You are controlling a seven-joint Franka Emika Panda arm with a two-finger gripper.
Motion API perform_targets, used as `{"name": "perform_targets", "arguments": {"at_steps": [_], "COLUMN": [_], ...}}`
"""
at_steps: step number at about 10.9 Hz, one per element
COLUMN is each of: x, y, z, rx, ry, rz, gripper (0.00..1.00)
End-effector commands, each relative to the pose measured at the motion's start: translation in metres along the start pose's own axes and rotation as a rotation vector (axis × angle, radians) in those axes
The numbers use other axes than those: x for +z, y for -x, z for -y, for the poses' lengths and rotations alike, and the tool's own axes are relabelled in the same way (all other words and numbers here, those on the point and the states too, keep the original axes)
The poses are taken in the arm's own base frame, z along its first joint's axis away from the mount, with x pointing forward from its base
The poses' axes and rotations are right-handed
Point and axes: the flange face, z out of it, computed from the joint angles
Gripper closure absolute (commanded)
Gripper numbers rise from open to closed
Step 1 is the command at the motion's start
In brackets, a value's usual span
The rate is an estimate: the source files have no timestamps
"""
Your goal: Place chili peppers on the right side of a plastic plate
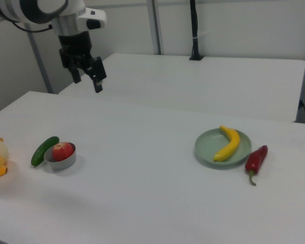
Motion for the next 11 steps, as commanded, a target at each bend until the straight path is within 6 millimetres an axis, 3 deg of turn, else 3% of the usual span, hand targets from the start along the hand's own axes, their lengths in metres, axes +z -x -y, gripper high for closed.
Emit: {"name": "perform_targets", "arguments": {"at_steps": [1, 5, 9, 11], "x": [-0.003, 0.002, 0.007, 0.007], "y": [0.04, 0.041, 0.021, 0.023], "z": [0.018, 0.045, 0.022, 0.023], "rx": [-0.026, -0.166, -0.298, -0.298], "ry": [-0.047, -0.057, -0.057, -0.057], "rz": [0.034, 0.011, -0.073, -0.065], "gripper": [0.0, 0.0, 0.0, 0.0]}}
